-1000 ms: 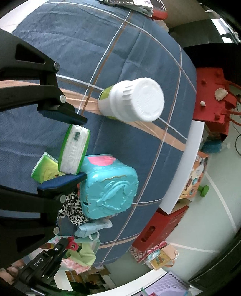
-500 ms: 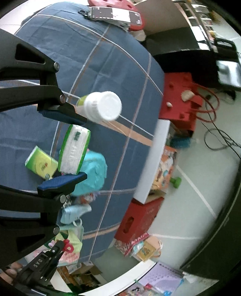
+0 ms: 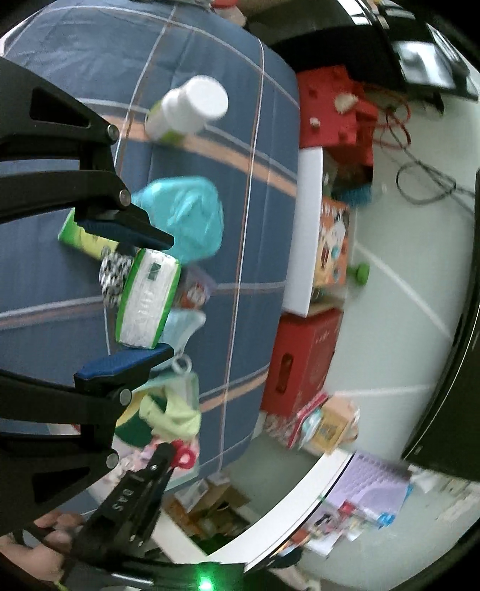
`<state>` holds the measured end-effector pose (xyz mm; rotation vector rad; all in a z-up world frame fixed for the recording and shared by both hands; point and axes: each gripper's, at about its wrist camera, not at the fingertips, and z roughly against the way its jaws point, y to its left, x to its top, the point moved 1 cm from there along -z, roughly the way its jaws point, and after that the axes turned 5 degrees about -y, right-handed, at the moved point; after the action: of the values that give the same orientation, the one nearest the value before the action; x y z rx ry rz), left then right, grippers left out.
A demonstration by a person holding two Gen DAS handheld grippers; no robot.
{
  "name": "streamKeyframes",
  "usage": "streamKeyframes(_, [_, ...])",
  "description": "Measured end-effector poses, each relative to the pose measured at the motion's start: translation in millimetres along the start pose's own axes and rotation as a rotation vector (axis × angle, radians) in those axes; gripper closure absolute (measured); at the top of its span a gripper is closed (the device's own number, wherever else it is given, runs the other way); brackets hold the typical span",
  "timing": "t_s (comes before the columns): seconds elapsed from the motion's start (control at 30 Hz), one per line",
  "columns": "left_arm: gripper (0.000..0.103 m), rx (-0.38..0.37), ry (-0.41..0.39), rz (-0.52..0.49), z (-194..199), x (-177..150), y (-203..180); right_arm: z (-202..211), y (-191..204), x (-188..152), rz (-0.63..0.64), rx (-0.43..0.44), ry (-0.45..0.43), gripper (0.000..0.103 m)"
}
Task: Organize soft objects
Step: 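Lift the hair tie with the right gripper while the left lifts the tissue pack, then carry both items over the tray and open both grippers to drop them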
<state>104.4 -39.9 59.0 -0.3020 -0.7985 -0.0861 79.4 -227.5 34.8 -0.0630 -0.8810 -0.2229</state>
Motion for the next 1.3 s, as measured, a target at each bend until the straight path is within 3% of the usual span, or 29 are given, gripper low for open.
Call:
streamKeyframes(0.3, [0.049, -0.092, 0.028, -0.114, -20.6, -16.4, -58.0, 17.1, -73.5, -3.2, -0.161, -0.128, -0.030, 0.081])
streamKeyframes(0.57, [0.049, -0.188, 0.075, -0.248, -42.3, -39.8, -114.5, 13.3, -146.6, -22.2, -0.316, -0.284, 0.013, 0.080])
streamKeyframes(0.77, [0.049, -0.281, 0.072, -0.305, -54.1, -47.8, -147.7, 1.6, -182.2, -38.7, -0.401, -0.329, 0.064, 0.080])
streamKeyframes(0.9, [0.049, -0.331, 0.075, -0.336, -64.0, -55.1, -167.0, -12.0, -192.4, -46.0, -0.433, -0.314, 0.091, 0.080])
streamKeyframes(1.2, [0.049, -0.375, 0.118, -0.359, -90.3, -73.5, -190.5, -32.9, -203.9, -49.6, -0.453, -0.313, 0.128, 0.079])
streamKeyframes(1.27, [0.045, -0.369, 0.115, -0.370, -89.8, -75.0, -193.4, -33.8, -203.1, -49.0, -0.450, -0.312, 0.129, 0.079])
streamKeyframes(1.3, [0.037, -0.367, 0.118, -0.372, -90.1, -74.6, -194.1, -34.2, -202.7, -48.5, -0.446, -0.313, 0.131, 0.079])
